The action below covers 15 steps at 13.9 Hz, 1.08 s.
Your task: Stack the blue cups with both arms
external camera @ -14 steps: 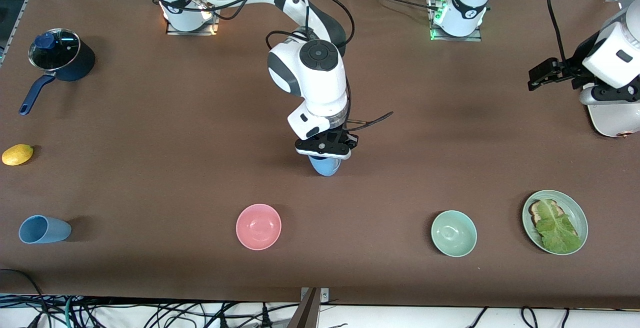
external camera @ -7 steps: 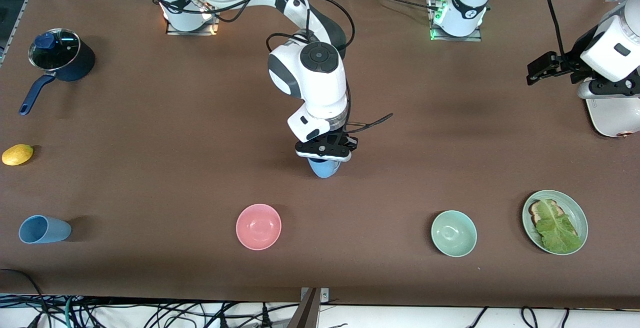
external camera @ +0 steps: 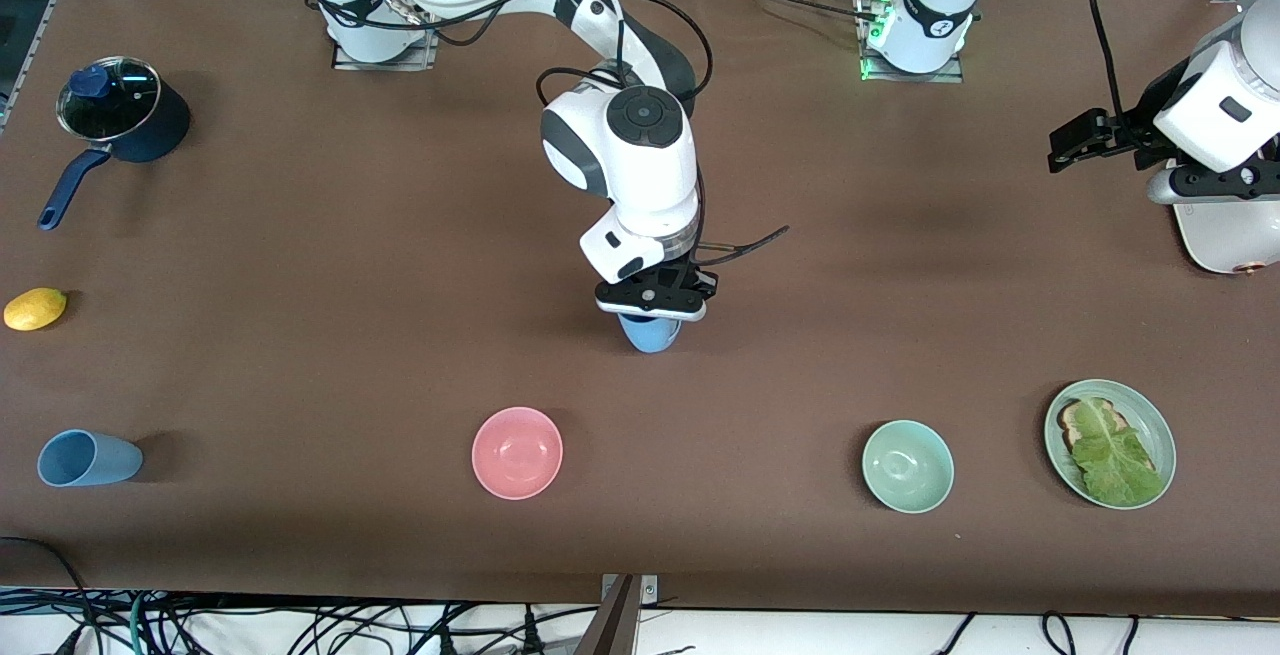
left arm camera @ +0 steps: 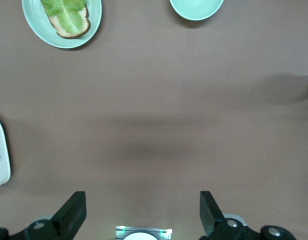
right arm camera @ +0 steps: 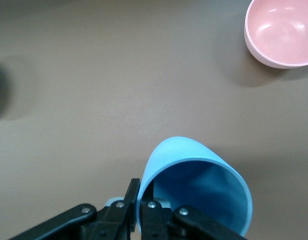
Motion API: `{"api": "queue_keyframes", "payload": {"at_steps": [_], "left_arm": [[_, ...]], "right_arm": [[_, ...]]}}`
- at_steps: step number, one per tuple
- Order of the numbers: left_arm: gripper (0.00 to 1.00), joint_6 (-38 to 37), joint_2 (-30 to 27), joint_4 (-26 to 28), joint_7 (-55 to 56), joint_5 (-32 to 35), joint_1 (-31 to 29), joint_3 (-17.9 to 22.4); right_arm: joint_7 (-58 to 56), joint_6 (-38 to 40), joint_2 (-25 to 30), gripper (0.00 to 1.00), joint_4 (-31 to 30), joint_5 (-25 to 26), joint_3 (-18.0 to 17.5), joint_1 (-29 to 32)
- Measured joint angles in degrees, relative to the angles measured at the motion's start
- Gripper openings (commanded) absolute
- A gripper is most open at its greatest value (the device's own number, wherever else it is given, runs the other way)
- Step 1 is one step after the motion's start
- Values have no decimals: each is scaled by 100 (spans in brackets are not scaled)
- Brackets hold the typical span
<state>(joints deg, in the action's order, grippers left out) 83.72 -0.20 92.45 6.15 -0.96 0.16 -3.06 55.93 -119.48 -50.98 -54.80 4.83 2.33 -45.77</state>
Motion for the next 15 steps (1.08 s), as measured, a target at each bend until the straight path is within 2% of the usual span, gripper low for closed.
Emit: {"api": "queue_keyframes", "payload": {"at_steps": [4, 6, 7, 8, 10, 13, 15], "left_arm": [[100, 0, 0, 4, 0, -42, -2, 0], [100, 0, 0, 4, 0, -42, -2, 0], [100, 0, 0, 6, 0, -42, -2, 0], [100, 0, 0, 7, 0, -42, -2, 0], [100, 0, 0, 10, 0, -42, -2, 0], [100, 0, 8, 26, 0, -42, -3, 0], [100, 0, 12, 30, 0, -43, -4, 0]], "right_arm": [[0, 4, -59, 0, -27, 0, 0, -7], [1, 4, -64, 25, -43, 0, 0, -9], [1, 4, -64, 45, -47, 0, 0, -9], [1, 4, -64, 76, -47, 0, 0, -10], [7, 5, -62, 99, -47, 0, -1, -10], [12, 190, 24, 100, -6, 0, -1, -10], [11, 534, 279, 100, -18, -1, -17, 5]]}}
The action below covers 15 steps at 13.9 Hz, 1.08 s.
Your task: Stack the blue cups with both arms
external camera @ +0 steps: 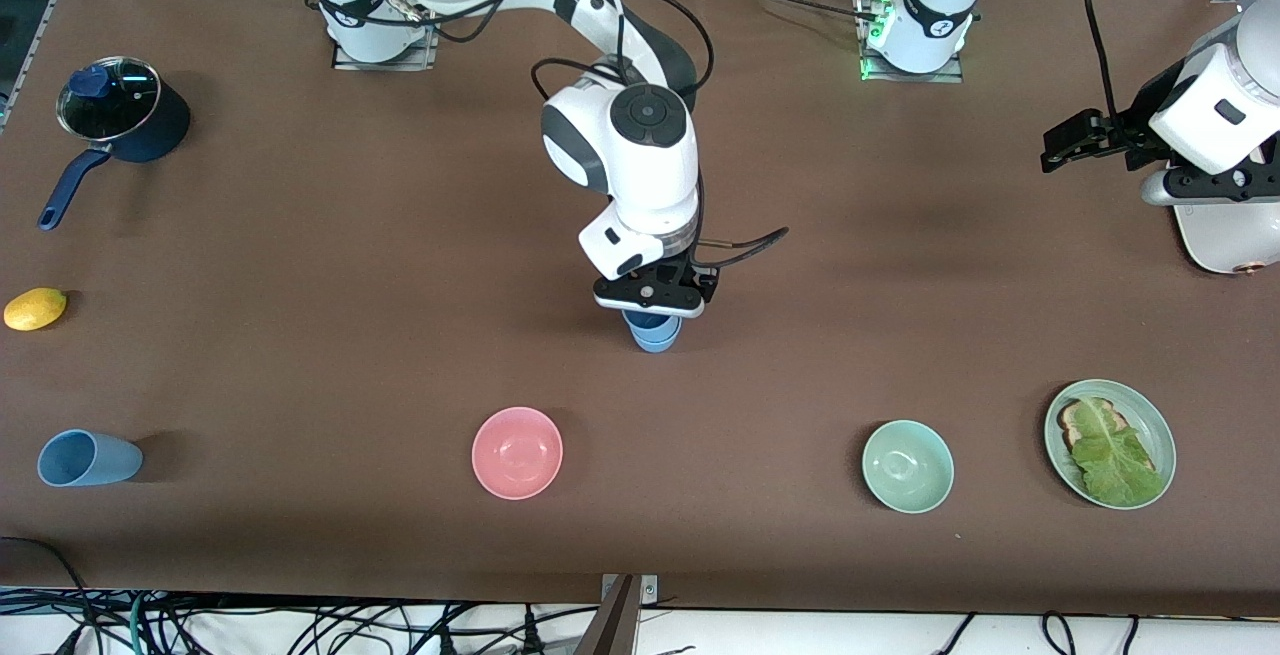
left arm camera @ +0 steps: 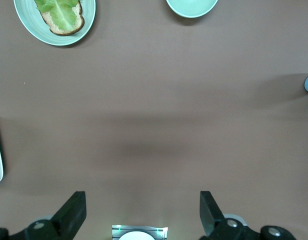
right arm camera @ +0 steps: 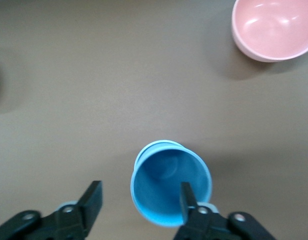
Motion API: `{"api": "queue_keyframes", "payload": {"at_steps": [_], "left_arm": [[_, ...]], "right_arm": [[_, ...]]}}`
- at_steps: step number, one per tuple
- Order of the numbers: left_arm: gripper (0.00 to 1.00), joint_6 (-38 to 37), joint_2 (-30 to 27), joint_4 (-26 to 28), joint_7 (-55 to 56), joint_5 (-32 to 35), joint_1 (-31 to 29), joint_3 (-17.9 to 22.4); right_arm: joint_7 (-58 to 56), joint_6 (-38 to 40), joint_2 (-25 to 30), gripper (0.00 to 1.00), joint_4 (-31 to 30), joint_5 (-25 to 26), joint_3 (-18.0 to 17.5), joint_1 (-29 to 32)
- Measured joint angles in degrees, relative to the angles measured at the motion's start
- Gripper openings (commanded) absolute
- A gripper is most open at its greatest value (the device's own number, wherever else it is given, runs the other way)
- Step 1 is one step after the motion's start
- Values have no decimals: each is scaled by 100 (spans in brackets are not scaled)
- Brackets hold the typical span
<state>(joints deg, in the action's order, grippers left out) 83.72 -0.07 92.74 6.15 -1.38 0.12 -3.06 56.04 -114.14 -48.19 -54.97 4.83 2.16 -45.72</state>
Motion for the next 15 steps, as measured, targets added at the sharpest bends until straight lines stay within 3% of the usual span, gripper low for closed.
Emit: {"api": "queue_keyframes", "payload": {"at_steps": [4, 9, 15], "left_arm": [[100, 0, 1, 2, 0, -1, -2, 0], [100, 0, 1, 3, 0, -1, -4, 0], [100, 0, 2, 4, 0, -1, -7, 0]], "right_arm": [[-153, 677, 1125, 100, -724, 0, -310, 380], [-1765, 1937, 2721, 100, -1723, -70, -914, 1706], [-3268, 2340, 3761, 100, -2699, -153, -1005, 2954]]}}
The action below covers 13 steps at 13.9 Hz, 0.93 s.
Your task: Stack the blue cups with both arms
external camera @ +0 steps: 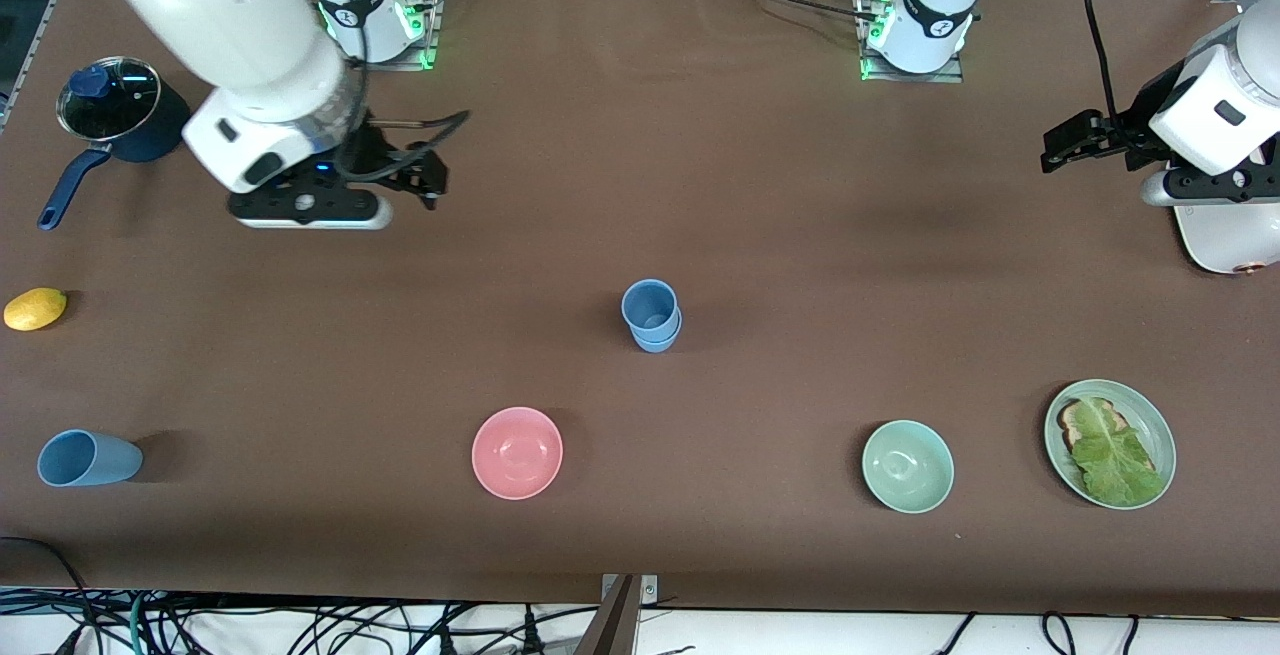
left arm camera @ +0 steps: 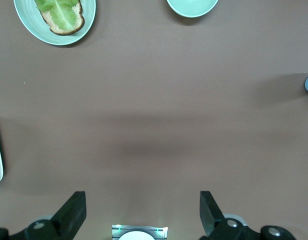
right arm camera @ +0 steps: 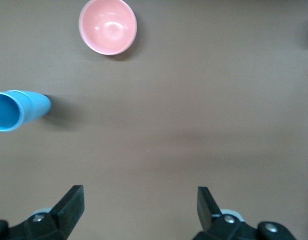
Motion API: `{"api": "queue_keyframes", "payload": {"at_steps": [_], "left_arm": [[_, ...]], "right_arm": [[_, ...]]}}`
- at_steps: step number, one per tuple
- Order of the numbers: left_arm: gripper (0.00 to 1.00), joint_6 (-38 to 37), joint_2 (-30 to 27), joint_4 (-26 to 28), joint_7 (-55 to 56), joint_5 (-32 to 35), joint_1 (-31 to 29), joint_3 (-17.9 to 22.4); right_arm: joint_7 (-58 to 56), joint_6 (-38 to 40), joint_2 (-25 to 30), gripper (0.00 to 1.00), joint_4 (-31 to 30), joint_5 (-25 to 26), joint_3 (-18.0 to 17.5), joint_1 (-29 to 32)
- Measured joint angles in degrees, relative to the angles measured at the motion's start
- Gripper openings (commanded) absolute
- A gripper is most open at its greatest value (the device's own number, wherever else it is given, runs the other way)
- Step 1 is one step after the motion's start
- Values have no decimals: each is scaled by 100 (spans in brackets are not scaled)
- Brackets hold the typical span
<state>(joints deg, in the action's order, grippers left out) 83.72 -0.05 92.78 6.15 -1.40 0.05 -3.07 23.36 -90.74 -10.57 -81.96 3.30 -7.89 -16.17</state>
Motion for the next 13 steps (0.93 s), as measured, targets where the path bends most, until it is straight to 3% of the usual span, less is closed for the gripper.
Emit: {"api": "queue_keyframes", "payload": {"at_steps": [5, 9, 13], "left_arm": [[100, 0, 3, 0, 0, 0, -4, 0], [100, 0, 25, 1, 0, 0, -7, 0], [100, 0, 53, 1, 0, 0, -12, 1]], "right_arm": [[-1244, 95, 802, 100, -777, -20, -17, 858], [-1846, 292, 940, 100, -842, -287, -15, 1370], [-1946, 330, 959, 100, -843, -304, 157, 1454]]}}
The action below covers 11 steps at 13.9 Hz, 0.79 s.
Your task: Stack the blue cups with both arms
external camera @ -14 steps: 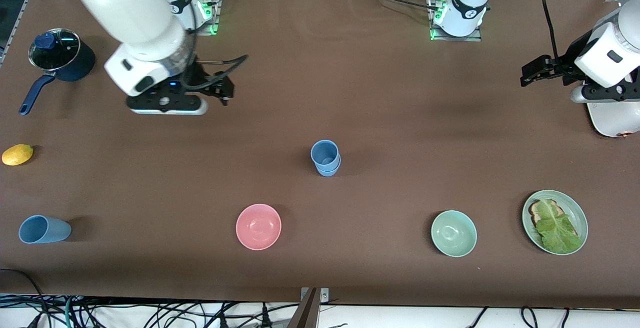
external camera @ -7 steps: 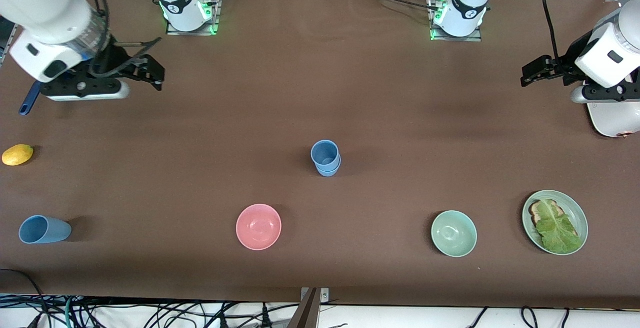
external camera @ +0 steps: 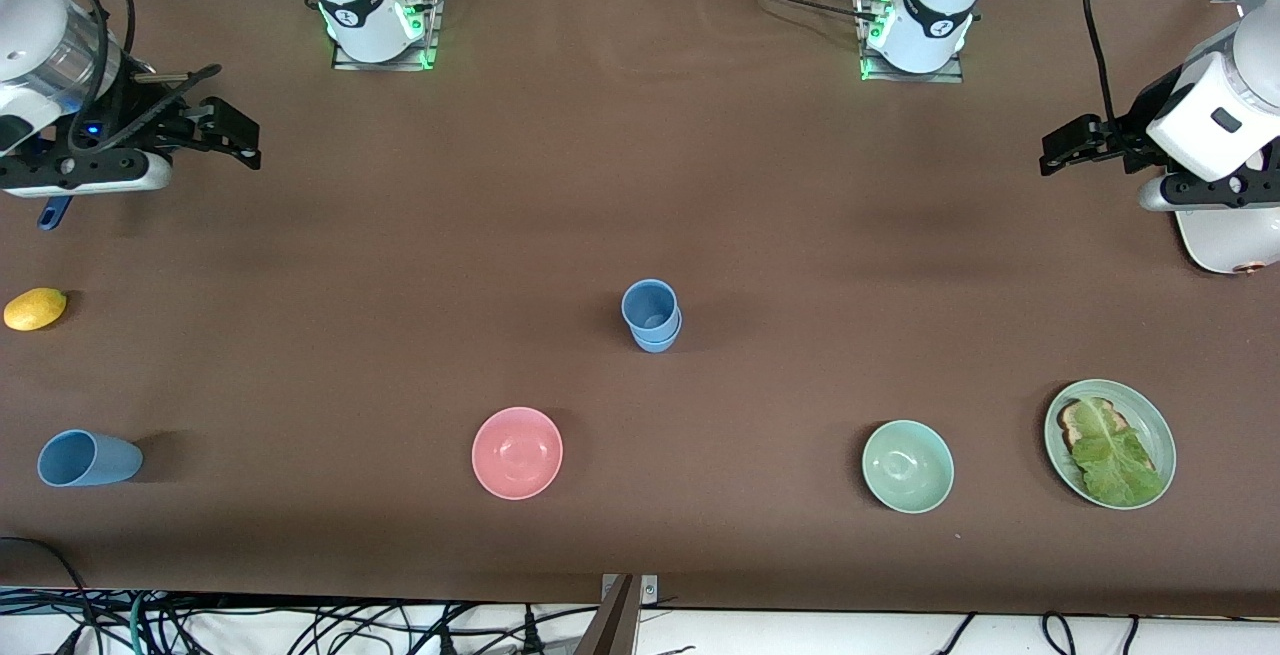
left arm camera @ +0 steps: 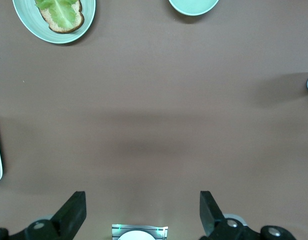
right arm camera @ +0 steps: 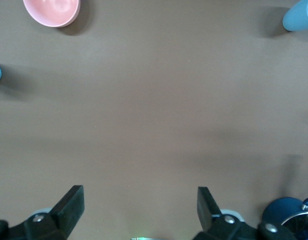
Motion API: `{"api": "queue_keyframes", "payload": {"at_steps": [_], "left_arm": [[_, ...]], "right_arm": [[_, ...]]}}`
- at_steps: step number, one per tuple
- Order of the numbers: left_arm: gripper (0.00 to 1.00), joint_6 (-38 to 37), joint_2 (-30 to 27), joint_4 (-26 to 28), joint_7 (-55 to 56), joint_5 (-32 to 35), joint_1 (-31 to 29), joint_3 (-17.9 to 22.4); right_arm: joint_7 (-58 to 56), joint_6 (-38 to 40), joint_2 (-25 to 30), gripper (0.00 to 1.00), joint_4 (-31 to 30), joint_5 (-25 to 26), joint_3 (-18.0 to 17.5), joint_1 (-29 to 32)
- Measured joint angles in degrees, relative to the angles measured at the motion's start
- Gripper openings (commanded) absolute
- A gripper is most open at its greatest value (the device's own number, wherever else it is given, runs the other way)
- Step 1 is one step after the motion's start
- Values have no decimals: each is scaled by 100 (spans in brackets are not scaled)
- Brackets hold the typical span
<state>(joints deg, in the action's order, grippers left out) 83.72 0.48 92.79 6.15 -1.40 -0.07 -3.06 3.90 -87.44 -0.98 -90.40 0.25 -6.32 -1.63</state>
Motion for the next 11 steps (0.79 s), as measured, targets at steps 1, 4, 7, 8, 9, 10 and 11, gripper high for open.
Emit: {"api": "queue_keyframes", "payload": {"at_steps": [1, 4, 7, 8, 9, 10, 11], "left_arm": [[100, 0, 0, 0, 0, 0, -1, 0], [100, 0, 0, 0, 0, 0, -2, 0], [100, 0, 0, 0, 0, 0, -2, 0], [100, 0, 0, 0, 0, 0, -2, 0], [100, 0, 0, 0, 0, 0, -2, 0], [100, 0, 0, 0, 0, 0, -2, 0], [100, 0, 0, 0, 0, 0, -2, 0]], "right_arm": [[-3, 0, 0, 100, -2, 0, 73, 2], [-12, 0, 0, 100, -9, 0, 218, 4], [-14, 0, 0, 100, -15, 0, 233, 2], [-18, 0, 0, 100, -15, -1, 233, 1], [-25, -2, 0, 100, -14, -1, 232, 1], [-28, -4, 0, 100, -11, -1, 228, -1], [-28, -4, 0, 100, -7, -1, 217, -3]]}}
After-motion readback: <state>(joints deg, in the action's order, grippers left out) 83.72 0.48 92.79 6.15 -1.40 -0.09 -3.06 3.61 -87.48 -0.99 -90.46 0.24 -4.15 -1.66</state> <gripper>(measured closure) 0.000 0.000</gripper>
